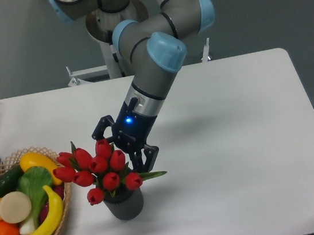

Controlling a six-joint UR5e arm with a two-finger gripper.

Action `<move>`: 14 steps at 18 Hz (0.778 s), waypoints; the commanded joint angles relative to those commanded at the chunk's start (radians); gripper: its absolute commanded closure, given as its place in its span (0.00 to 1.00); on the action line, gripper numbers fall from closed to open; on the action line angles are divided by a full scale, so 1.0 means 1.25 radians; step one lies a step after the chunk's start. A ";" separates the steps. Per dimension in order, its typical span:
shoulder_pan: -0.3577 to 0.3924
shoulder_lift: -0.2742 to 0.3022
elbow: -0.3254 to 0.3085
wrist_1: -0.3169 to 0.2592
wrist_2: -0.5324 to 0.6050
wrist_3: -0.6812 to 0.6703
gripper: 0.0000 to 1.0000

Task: Pick up the flowers from the vase
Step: 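Close the gripper around the tulip stems just below the blooms, then lift the gripped tulips upward, drawing the stems out of the vase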

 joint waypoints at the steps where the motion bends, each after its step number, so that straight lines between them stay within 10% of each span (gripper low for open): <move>1: 0.000 0.000 0.000 0.000 -0.002 -0.001 0.00; 6: -0.009 0.000 0.004 0.004 -0.009 0.000 0.00; 14: -0.007 0.000 0.006 0.005 -0.017 -0.001 0.46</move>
